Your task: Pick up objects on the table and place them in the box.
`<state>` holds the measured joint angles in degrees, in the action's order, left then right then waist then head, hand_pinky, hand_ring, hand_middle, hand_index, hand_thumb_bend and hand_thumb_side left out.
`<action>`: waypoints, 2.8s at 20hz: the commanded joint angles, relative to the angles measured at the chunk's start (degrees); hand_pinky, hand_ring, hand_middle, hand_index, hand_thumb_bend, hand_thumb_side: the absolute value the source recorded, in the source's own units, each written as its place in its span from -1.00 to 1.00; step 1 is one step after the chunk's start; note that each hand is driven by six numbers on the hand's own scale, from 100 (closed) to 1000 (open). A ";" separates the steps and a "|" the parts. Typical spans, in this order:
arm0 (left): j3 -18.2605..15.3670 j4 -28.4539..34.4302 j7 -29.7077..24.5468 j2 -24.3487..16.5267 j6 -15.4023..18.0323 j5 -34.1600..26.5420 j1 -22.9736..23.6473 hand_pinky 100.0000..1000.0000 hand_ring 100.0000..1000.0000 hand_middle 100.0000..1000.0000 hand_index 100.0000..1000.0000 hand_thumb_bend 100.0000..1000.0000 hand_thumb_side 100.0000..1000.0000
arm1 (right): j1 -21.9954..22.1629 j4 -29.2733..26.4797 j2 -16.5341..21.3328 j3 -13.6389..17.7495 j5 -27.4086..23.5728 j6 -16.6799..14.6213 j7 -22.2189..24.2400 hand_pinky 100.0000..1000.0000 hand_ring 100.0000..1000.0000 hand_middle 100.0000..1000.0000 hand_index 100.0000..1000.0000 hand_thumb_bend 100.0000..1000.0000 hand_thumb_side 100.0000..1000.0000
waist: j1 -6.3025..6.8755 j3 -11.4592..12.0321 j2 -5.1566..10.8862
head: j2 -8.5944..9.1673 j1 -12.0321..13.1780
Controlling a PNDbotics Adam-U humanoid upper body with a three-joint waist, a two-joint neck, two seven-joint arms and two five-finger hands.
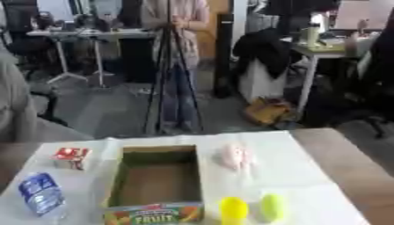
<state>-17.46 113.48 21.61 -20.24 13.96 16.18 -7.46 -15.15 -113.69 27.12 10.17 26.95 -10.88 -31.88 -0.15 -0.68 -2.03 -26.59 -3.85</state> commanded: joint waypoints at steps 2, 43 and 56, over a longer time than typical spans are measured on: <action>0.03 1.11 2.28 -1.65 0.56 1.31 -0.62 0.32 0.88 0.78 0.66 0.16 0.34 | -0.70 -0.90 0.87 0.23 0.59 0.06 0.18 0.61 0.69 0.80 0.80 -1.00 -0.44 | 0.01 -0.02 0.52 | -0.29 -0.21; 0.95 1.11 -0.19 -0.48 0.79 -5.62 0.18 0.08 0.59 0.54 0.57 0.10 0.38 | 0.61 -0.90 4.33 -0.95 0.74 5.63 19.35 0.60 0.68 0.76 0.80 -1.00 -0.81 | -0.13 0.15 0.61 | -9.55 0.45; 1.55 1.11 -3.00 -0.38 0.38 -6.26 0.47 0.06 0.57 0.52 0.58 0.10 0.40 | 2.13 1.03 9.87 -3.57 1.20 7.59 35.48 0.49 0.62 0.73 0.77 -1.00 -0.81 | -0.23 0.42 0.42 | -14.41 -0.44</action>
<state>-15.98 113.48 19.16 -19.64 14.37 10.20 -6.58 -12.51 -112.83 34.30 6.73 28.14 -3.25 1.86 -0.37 -0.31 -1.95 -40.25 -4.09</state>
